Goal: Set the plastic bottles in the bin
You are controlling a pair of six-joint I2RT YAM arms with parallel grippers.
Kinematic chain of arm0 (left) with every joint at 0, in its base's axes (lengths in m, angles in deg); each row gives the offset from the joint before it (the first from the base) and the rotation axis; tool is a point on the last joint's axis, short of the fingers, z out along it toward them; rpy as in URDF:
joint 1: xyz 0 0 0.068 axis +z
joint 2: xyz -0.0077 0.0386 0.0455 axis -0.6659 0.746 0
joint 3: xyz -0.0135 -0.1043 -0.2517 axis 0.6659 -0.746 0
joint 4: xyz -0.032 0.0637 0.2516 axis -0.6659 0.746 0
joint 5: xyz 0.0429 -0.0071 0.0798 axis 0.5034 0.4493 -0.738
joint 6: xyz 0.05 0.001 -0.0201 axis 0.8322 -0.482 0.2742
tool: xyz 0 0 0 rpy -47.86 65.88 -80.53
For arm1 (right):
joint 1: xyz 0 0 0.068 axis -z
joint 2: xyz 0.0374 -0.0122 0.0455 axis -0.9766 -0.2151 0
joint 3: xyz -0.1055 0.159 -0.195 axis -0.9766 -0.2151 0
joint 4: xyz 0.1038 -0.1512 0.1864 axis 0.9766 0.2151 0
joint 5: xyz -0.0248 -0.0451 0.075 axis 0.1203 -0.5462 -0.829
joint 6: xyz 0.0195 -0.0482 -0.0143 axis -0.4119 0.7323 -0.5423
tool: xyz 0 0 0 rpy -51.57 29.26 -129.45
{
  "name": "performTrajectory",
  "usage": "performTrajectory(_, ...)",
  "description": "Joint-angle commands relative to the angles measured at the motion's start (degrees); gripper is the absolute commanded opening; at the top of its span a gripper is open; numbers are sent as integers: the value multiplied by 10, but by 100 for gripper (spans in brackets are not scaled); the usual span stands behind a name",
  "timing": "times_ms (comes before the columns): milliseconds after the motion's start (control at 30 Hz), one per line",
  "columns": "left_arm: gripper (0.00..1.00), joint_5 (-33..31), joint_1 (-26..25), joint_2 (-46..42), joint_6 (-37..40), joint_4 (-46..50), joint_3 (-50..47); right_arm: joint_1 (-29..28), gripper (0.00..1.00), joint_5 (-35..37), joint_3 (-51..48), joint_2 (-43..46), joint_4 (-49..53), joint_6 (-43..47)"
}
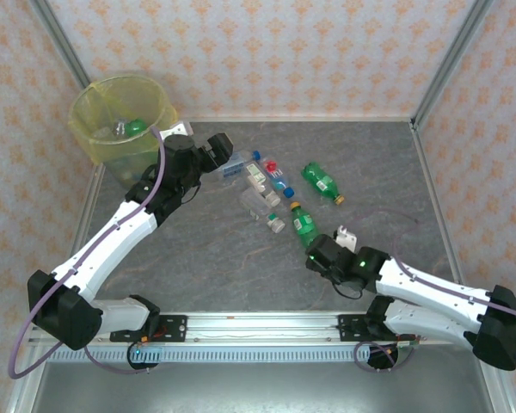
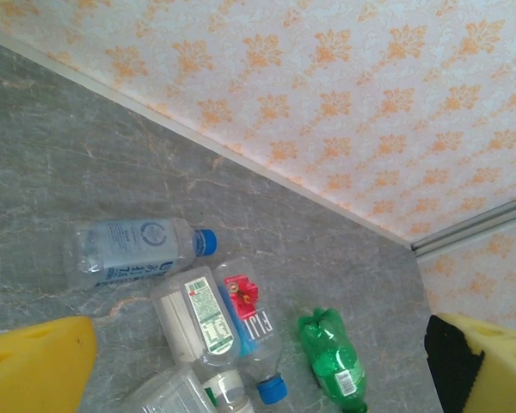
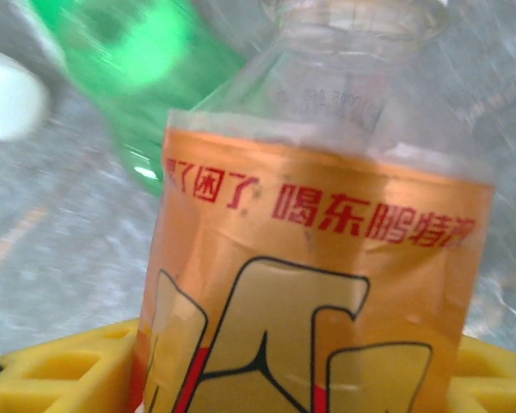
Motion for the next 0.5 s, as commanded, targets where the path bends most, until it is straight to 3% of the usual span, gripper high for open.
performTrajectory(0,99,35,7,-2,-16,-16,15,-4,62,73,48,-9,8,59)
performTrajectory(300,99,139,8,18,-42,-49,19,-4,62,100,143,-60,-101,246)
performTrajectory(467,95,200,8,29,-43,-67,21,-12,62,96,201,-110,-154,366)
